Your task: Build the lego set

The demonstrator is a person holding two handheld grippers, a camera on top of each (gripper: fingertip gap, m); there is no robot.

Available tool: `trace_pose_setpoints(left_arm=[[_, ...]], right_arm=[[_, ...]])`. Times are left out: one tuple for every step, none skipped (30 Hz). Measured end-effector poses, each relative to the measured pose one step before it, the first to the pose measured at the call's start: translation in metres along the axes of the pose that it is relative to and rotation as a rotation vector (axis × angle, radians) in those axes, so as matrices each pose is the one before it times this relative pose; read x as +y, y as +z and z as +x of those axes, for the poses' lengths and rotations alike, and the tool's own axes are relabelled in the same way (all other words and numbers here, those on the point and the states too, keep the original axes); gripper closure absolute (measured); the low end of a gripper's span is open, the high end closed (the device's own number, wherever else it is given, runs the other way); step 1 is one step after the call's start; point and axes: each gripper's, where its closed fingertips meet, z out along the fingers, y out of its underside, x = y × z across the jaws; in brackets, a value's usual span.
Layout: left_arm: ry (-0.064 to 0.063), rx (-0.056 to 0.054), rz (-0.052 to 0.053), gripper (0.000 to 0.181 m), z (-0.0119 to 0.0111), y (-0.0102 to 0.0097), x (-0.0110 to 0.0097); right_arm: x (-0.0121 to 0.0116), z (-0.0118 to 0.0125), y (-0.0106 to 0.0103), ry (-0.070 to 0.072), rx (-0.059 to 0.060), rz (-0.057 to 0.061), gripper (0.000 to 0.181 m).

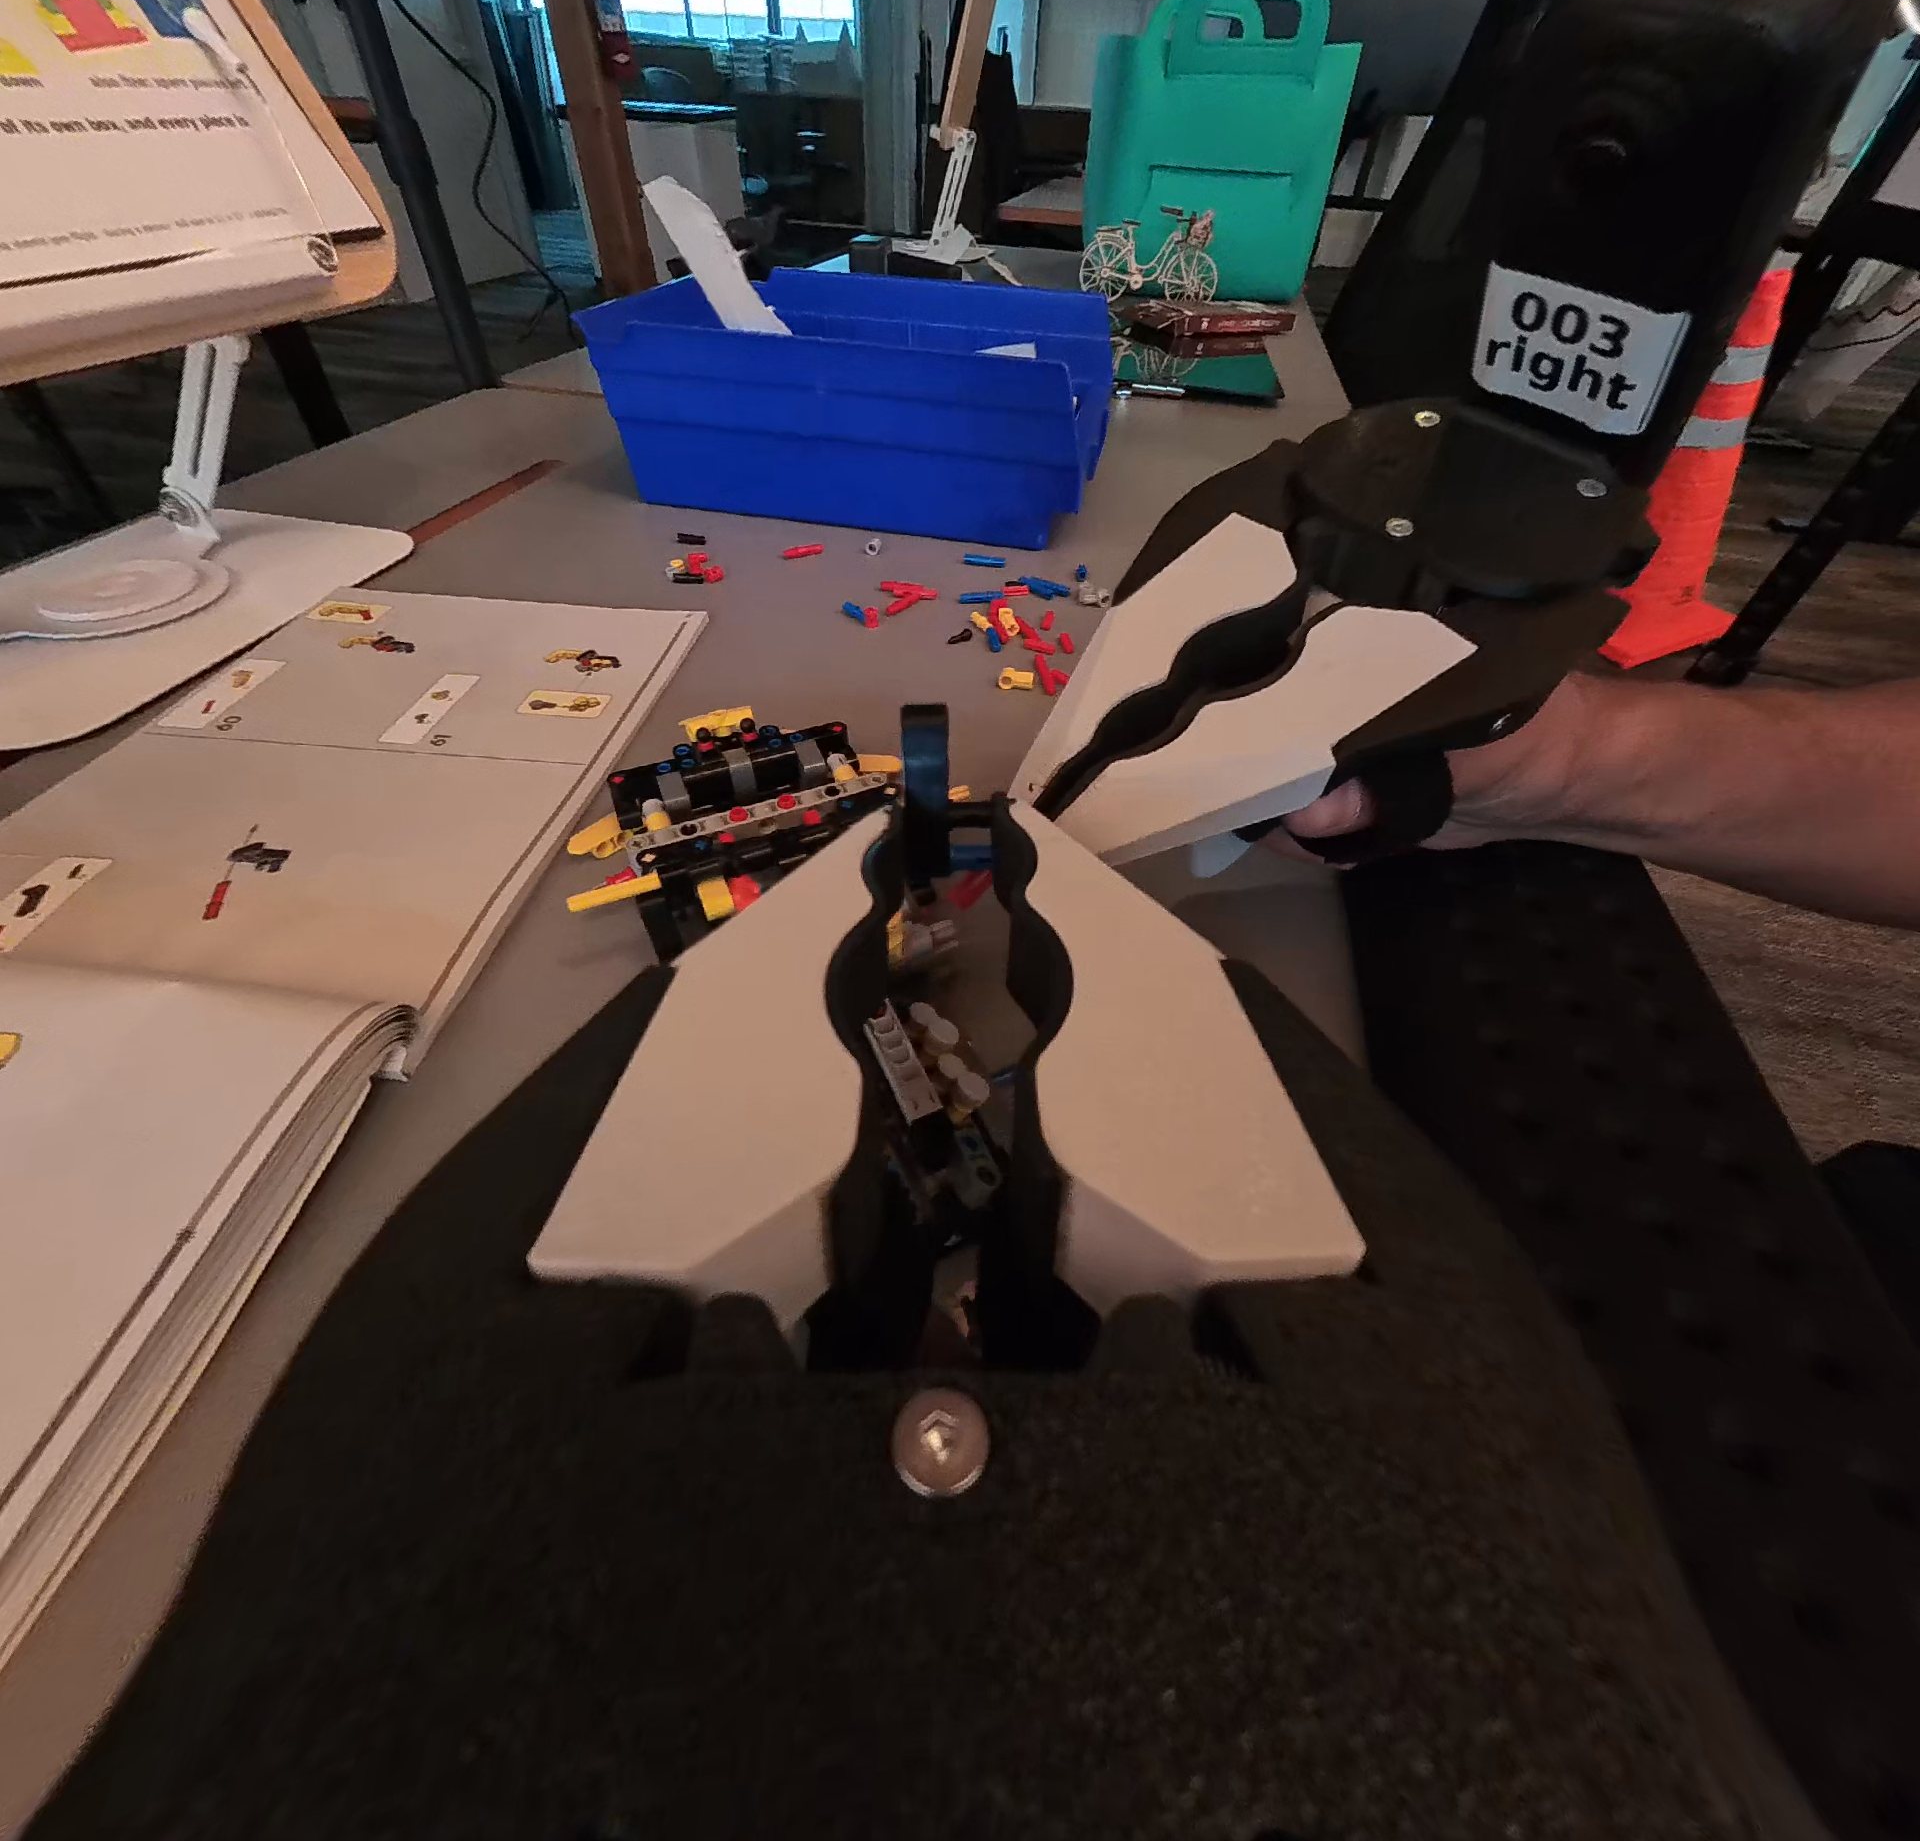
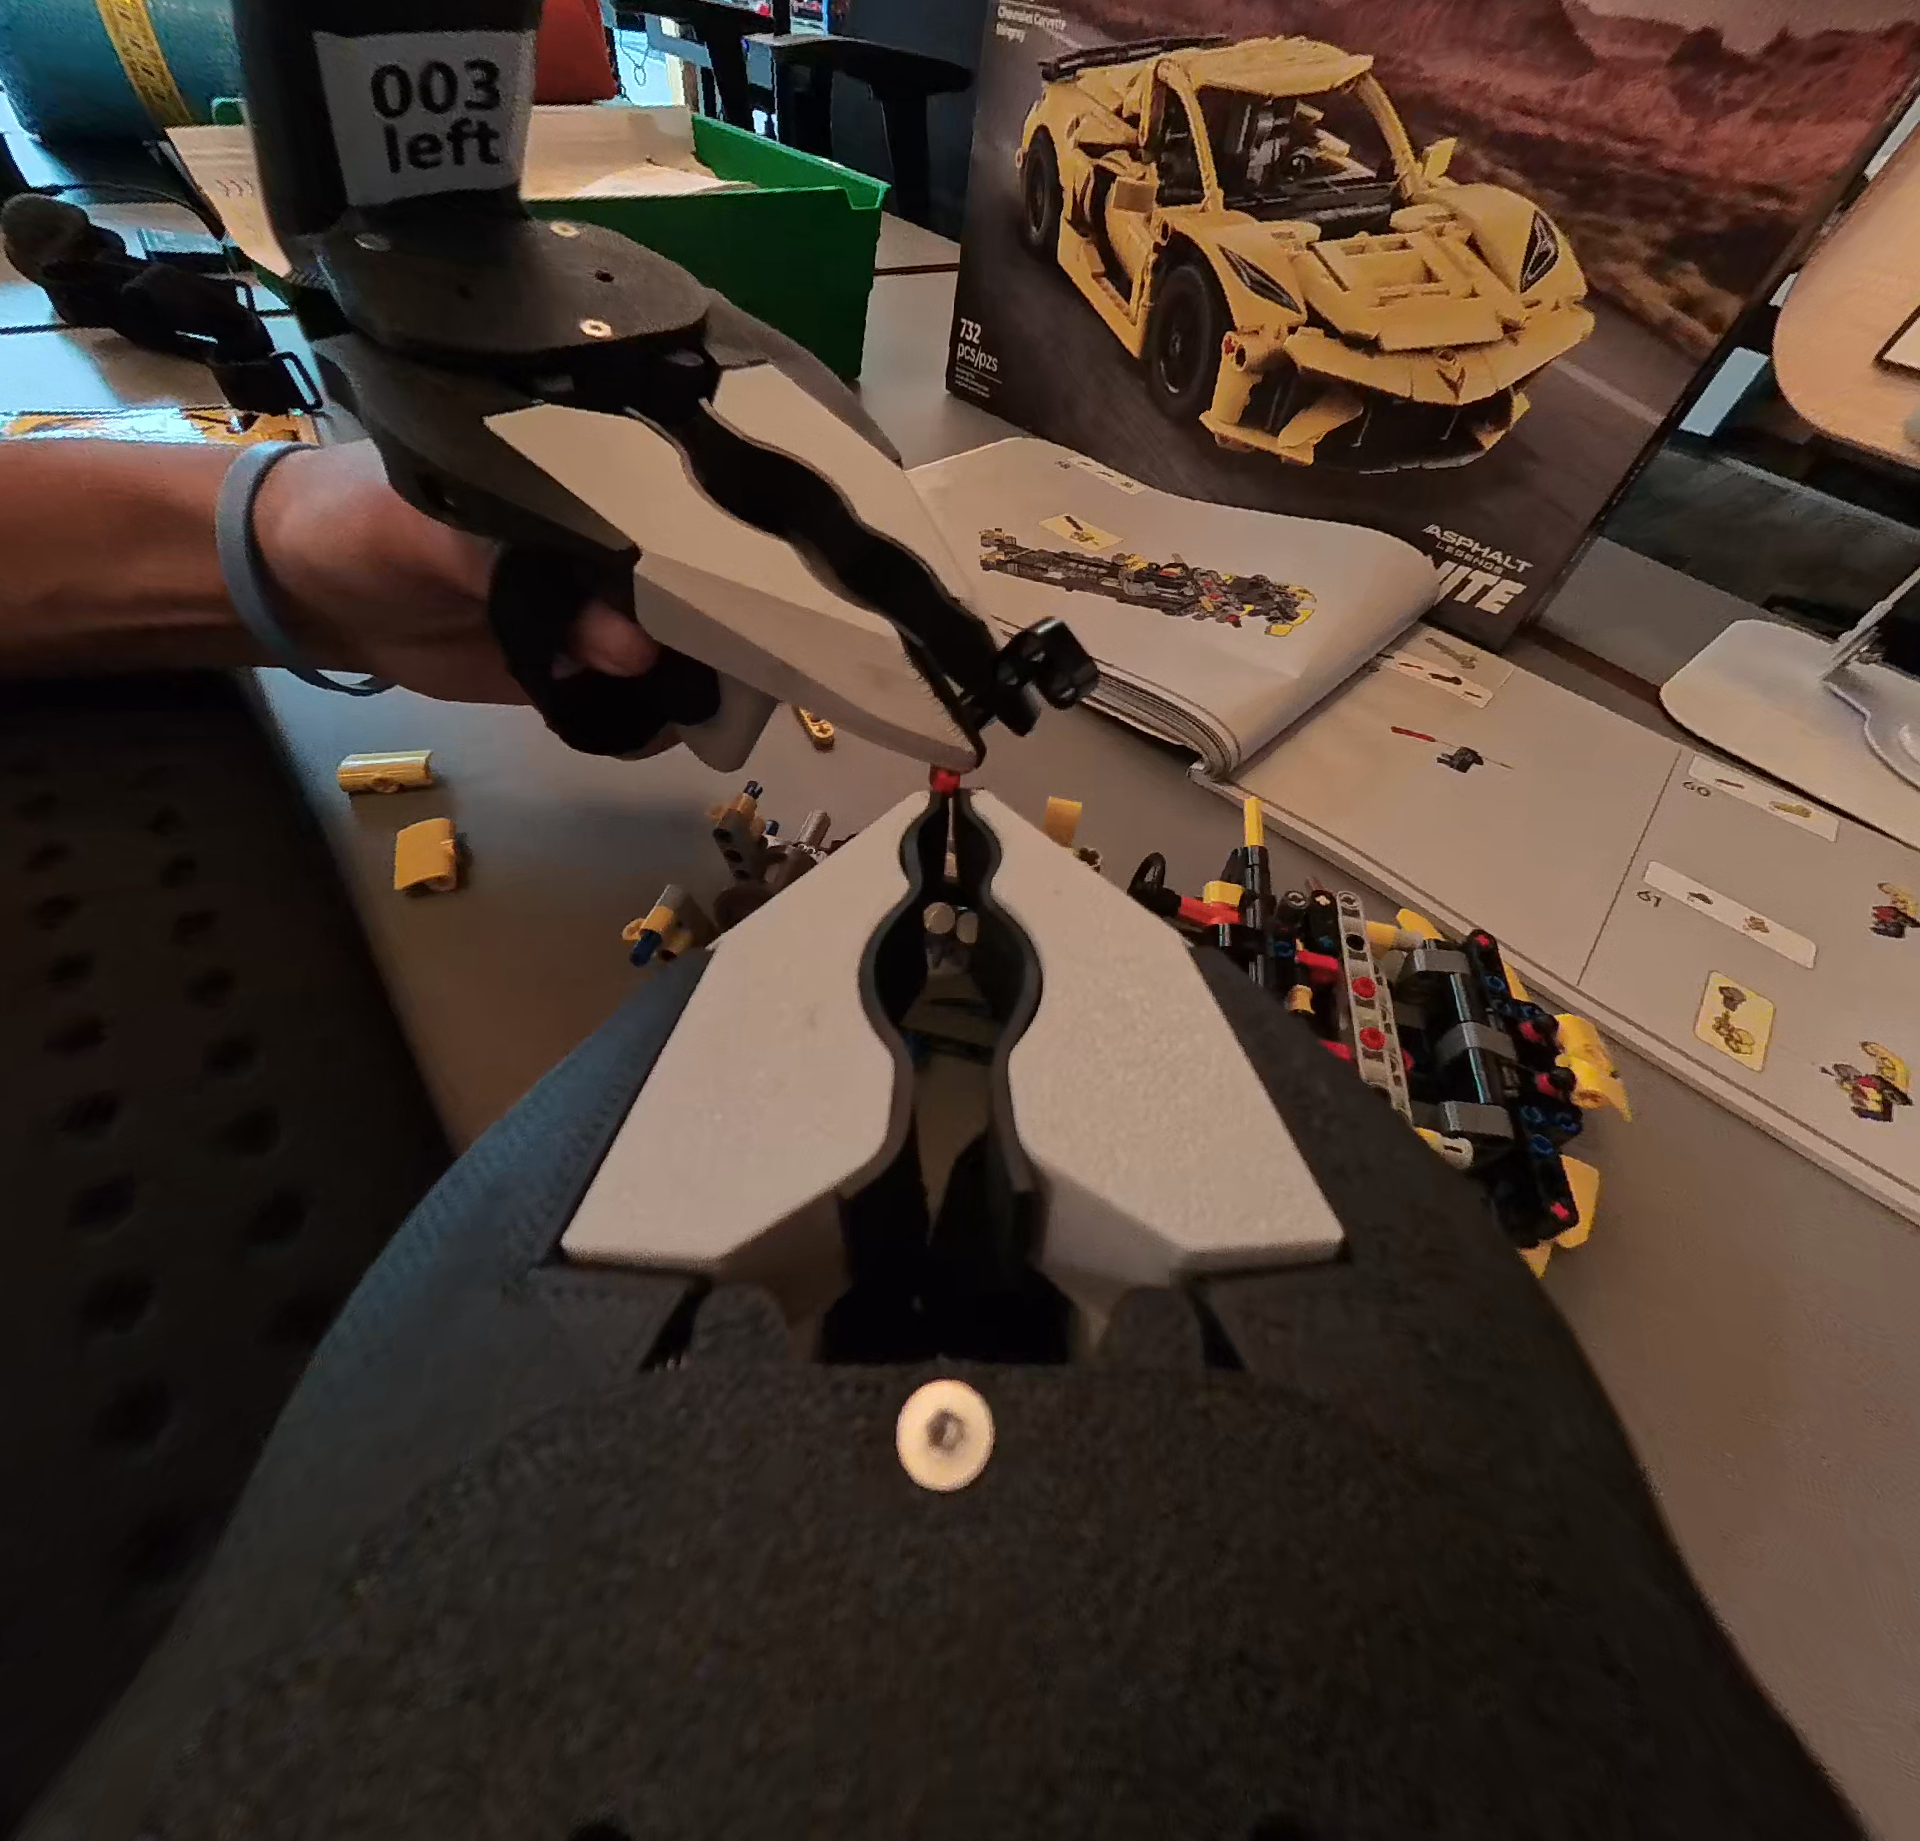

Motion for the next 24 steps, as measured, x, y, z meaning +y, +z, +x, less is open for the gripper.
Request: trace_pose_setpoints(left_arm=[[-0.0081,0.0067,0.0004,0.164,0.00025,-0.00003,0.0002],[-0.006,0.0041,0.0028,0.164,-0.00002,-0.00029,-0.00056],[-0.0058,0.0014,0.0052,0.165,-0.00056,-0.00063,-0.00102],[-0.0044,-0.0069,0.0054,0.164,-0.0022,-0.00115,-0.00118],[-0.0012,-0.0187,0.0082,0.164,-0.00459,-0.00221,-0.00182],[-0.0061,-0.0115,0.0126,0.164,-0.004,-0.0026,-0.00268],[-0.0123,-0.0055,0.0094,0.164,-0.00304,-0.00213,-0.00191],[-0.0089,-0.005,0.0062,0.164,-0.00222,-0.00143,-0.00117],[-0.0022,-0.0073,0.0021,0.165,-0.00198,-0.0009,-0.00035],[0.0019,-0.0065,-0.0019,0.165,-0.00154,-0.00046,0.00017],[0.0016,-0.0071,-0.0019,0.164,-0.0015,-0.00046,0.00038],[0.0012,-0.0051,-0.0038,0.164,-0.00122,-0.00013,0.00068],[0.0028,-0.004,-0.01,0.164,-0.00112,0.00054,0.00168],[0.006,-0.0032,-0.0106,0.164,-0.00059,0.00079,0.00196],[0.0055,0.0,-0.006,0.164,0.00039,0.00087,0.00159],[0.0028,0.0052,-0.0048,0.164,0.0015,0.00105,0.0013],[0.0029,0.0053,-0.0058,0.164,0.00164,0.00111,0.00112],[0.0059,0.0019,-0.0054,0.164,0.00118,0.00093,0.00099],[0.0077,-0.001,-0.0047,0.164,0.00075,0.0008,0.00082],[0.0068,0.0006,-0.0048,0.164,0.00083,0.00053,0.00076],[0.0045,0.0028,-0.0042,0.164,0.00092,0.0004,0.00038],[0.0021,0.0019,-0.0005,0.164,0.00052,0.00006,-0.00003],[0.0005,0.0009,0.0021,0.164,0.00034,-0.00012,-0.00053],[0.0,0.0007,0.001,0.164,0.00003,-0.00026,-0.00038]], right_arm=[[0.00037,-0.00023,0.00029,0.0,-0.0017,-0.002,0.181],[-0.0004,-0.00019,0.00004,0.0003,-0.0005,0.0023,0.181],[-0.00127,0.00006,-0.00017,-0.0003,0.0003,0.0074,0.181],[-0.00157,0.0005,-0.00068,0.0018,0.0014,0.0106,0.181],[-0.00116,0.00088,-0.00079,0.007,0.0002,0.0082,0.181],[-0.00133,0.00058,-0.00105,0.0123,-0.0042,0.0095,0.181],[-0.0018,0.00011,-0.00121,0.0151,-0.008,0.0134,0.181],[-0.00147,-0.0002,-0.00102,0.0144,-0.0105,0.0116,0.181],[-0.00198,-0.00059,-0.00147,0.0126,-0.0109,0.0141,0.181],[-0.00178,-0.00043,-0.00194,0.0109,-0.008,0.0127,0.181],[-0.00055,0.00062,-0.00303,0.0048,-0.0021,0.005,0.181],[0.00078,0.00141,-0.00448,0.0014,-0.0006,-0.0059,0.181],[0.00162,0.00264,-0.00603,0.001,0.0029,-0.0067,0.181],[0.0038,0.00193,-0.00686,-0.0013,-0.0056,-0.02,0.181],[0.00636,0.00271,-0.00812,-0.0088,-0.0035,-0.0354,0.181],[0.00757,0.00493,-0.00891,-0.0196,0.0095,-0.0362,0.181],[0.01021,0.00475,-0.00861,-0.0183,0.0017,-0.0495,0.181],[0.01386,0.0031,-0.00772,-0.0088,-0.0174,-0.0716,0.181],[0.01453,0.00402,-0.00746,-0.0066,-0.0123,-0.0762,0.181],[0.01132,0.00554,-0.0074,-0.0119,0.0025,-0.0508,0.181],[0.00927,0.00313,-0.00683,-0.0137,-0.0109,-0.0402,0.181],[0.01018,0.0006,-0.00574,-0.0077,-0.027,-0.057,0.181],[0.00949,0.00083,-0.00474,-0.0092,-0.0226,-0.0611,0.181],[0.00835,-0.00131,-0.00397,-0.0163,-0.0327,-0.0592,0.181]])
